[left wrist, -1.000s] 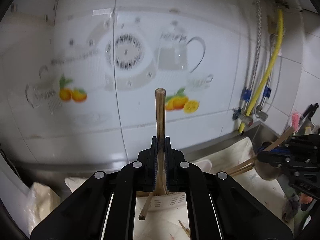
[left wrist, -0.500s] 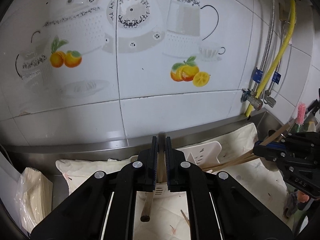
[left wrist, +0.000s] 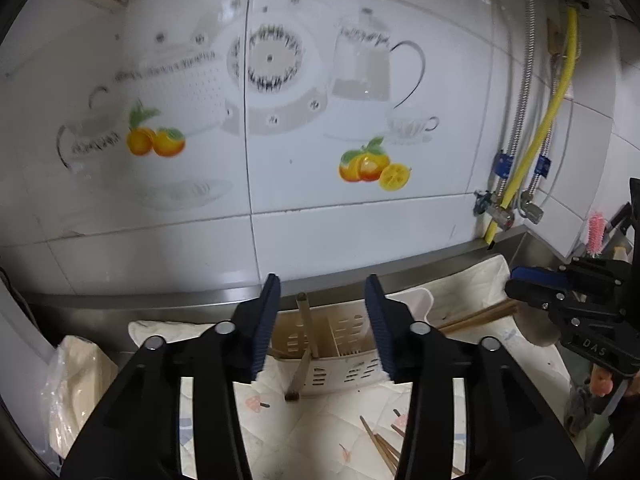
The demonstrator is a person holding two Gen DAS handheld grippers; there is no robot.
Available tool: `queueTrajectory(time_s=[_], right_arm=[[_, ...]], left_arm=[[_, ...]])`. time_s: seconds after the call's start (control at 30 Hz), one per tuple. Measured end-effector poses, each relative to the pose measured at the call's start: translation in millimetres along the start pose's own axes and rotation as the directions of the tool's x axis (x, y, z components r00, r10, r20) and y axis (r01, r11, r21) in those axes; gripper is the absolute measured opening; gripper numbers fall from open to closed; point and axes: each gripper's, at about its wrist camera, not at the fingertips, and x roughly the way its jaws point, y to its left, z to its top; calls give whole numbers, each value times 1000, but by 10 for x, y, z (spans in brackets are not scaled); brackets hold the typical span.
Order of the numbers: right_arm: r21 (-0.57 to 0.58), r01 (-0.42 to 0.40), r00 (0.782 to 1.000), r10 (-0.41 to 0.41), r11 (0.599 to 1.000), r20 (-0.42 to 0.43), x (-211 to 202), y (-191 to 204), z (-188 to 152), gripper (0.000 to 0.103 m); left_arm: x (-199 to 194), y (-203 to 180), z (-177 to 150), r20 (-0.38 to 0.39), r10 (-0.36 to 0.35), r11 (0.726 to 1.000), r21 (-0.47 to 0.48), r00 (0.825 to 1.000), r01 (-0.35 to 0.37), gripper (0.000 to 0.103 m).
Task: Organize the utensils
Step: 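Open the right tool over the holder while the left tool opens to drop its chopstick, then move both open tools back down to the chopsticks on the mat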
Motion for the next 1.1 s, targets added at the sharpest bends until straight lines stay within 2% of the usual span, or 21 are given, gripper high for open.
queueTrajectory(time_s=[0.13, 0.37, 0.73, 1.0, 1.1], right_arm=[[-9, 5, 999, -4, 1000, 52, -290, 50, -112, 24], [-16, -24, 998, 25, 1000, 56, -516, 211, -561, 25], [12, -57, 996, 57, 998, -67, -420, 439, -1613, 25], [47, -63, 987, 69, 997, -143, -326, 497, -2113, 25], [62, -70, 981, 80, 996, -178, -272, 541, -2297, 25]], left_arm=[[-246, -87, -75, 30, 5, 1000, 9, 1000, -5, 55], [-569, -147, -467, 40, -8, 1000, 4, 999, 8, 63], [-690, -208, -1295, -27, -16, 999, -42, 1000, 15, 68], [-647, -115, -1767, -94, -2, 994, -110, 996, -8, 76], [-624, -89, -1895, -113, 27, 993, -115, 993, -40, 82]])
